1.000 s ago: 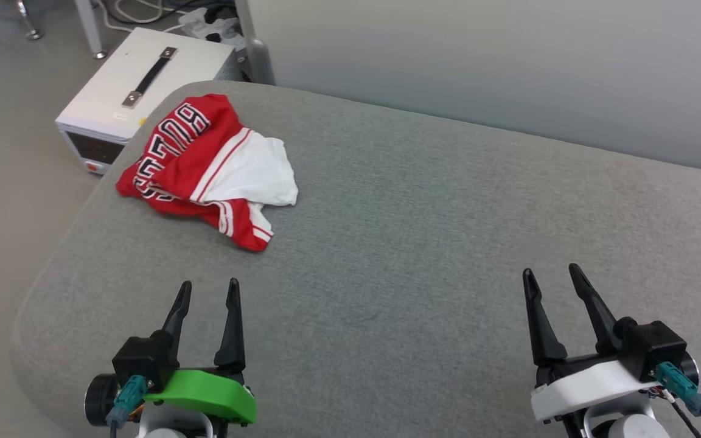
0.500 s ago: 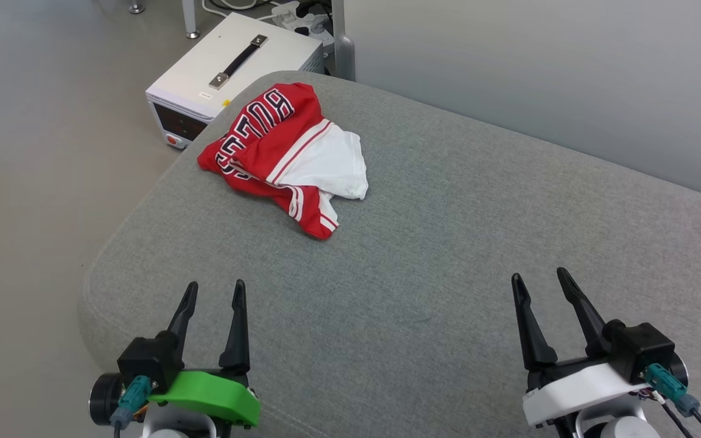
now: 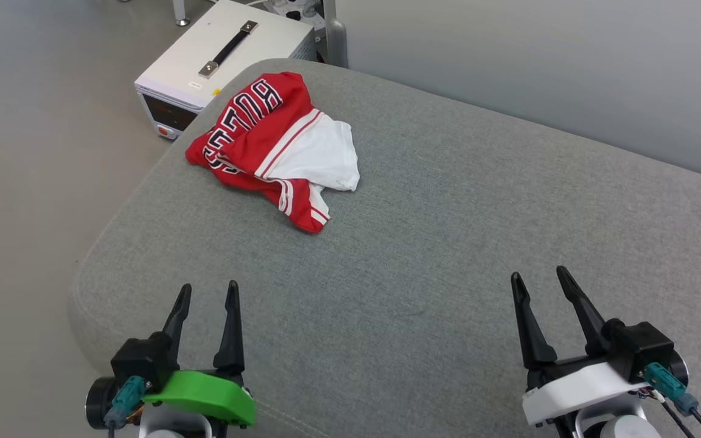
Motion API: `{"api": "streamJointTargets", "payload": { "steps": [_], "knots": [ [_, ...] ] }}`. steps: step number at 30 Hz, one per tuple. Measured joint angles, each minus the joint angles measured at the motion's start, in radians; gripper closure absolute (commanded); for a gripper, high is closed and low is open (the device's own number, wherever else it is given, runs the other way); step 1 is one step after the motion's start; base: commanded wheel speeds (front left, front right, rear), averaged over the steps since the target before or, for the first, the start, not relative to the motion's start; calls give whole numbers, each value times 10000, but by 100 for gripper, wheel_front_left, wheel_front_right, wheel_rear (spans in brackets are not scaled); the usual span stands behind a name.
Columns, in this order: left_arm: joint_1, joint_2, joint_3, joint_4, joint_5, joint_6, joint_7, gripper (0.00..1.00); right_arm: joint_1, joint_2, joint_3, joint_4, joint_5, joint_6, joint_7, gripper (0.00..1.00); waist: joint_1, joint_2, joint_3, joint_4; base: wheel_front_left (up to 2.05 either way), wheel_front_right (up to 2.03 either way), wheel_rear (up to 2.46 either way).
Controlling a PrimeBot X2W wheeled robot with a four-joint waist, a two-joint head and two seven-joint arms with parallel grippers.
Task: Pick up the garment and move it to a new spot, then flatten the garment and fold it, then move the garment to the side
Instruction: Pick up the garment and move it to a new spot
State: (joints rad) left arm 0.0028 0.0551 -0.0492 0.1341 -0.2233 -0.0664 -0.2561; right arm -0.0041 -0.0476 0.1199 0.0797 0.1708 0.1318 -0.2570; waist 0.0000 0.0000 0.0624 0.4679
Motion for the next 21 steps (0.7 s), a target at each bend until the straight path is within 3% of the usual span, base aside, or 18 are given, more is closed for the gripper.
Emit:
{"api": "streamJointTargets", "payload": {
  "steps": [5, 10, 14, 21],
  "knots": [
    [-397, 0, -71, 748, 94, -167, 0, 0, -124, 6, 92, -94, -261, 0, 0, 0, 0, 0, 396, -177, 0, 0, 0],
    [-2007, 140, 81, 1689, 115, -410, 0, 0, -548, -105, 107, -353, -604, 0, 0, 0, 0, 0, 985, -462, 0, 0, 0],
    [-3726, 869, 42, 2941, -159, -535, 408, 0, -814, -387, 125, -600, -723, 0, 0, 0, 0, 0, 1569, -764, 0, 0, 0],
    [-6683, 2569, -978, 4148, -1544, -587, 3010, 0, -1363, -621, 288, -1047, -838, 0, 0, 0, 0, 0, 2671, -1415, 0, 0, 0]
  ]
}}
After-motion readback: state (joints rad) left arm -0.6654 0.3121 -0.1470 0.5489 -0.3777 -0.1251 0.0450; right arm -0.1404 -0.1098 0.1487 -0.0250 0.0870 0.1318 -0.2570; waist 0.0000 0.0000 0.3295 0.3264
